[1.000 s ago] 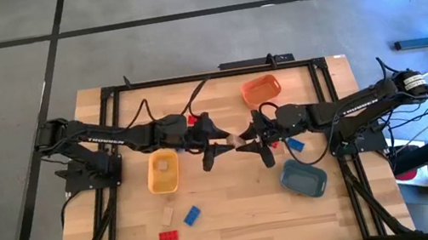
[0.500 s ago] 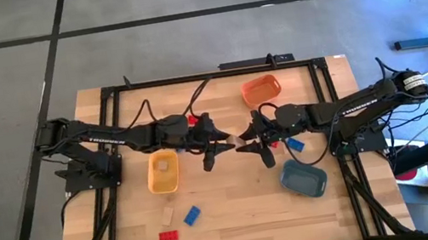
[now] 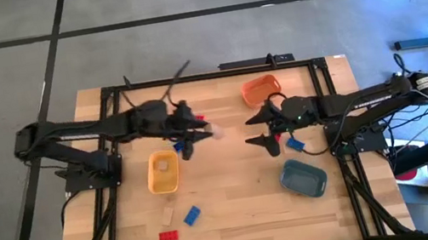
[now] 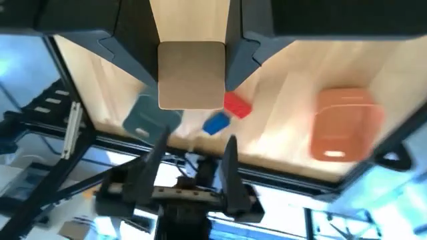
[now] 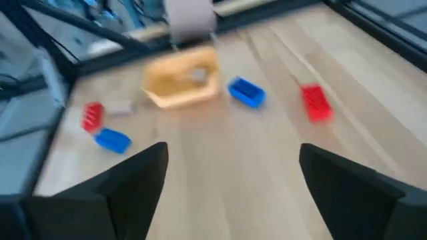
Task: Sort & place blocks by color
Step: Put the top brown block into the yellow bin
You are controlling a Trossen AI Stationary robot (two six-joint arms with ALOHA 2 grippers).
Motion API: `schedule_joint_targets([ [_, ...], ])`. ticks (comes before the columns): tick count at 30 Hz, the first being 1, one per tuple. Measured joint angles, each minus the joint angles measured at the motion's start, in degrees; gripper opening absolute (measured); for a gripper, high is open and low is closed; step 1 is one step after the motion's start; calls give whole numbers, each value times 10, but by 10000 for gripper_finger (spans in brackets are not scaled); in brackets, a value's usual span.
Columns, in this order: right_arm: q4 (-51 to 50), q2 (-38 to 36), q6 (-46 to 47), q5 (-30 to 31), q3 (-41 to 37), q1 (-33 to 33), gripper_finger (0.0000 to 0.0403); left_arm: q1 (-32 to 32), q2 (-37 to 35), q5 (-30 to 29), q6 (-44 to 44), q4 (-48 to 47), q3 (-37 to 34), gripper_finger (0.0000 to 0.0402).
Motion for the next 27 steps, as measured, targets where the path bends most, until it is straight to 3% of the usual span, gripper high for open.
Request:
schedule_joint_targets([
  [4, -64, -23, 0, 28, 0, -9, 344, -10, -81, -25, -10, -38, -49, 120],
  [9, -80, -25, 16, 36, 0, -14, 345, -51, -188, -64, -89, -59, -154, 120],
  [13, -80, -23, 32, 60, 0, -14, 345, -115, -230, -125, -153, -203, -198, 120],
  [17, -80, -23, 51, 88, 0, -14, 345, -164, -198, -149, -196, -236, -211, 120],
  [27, -79, -23, 59, 110, -1, -14, 345, -224, -18, -182, -200, -307, -188, 120],
])
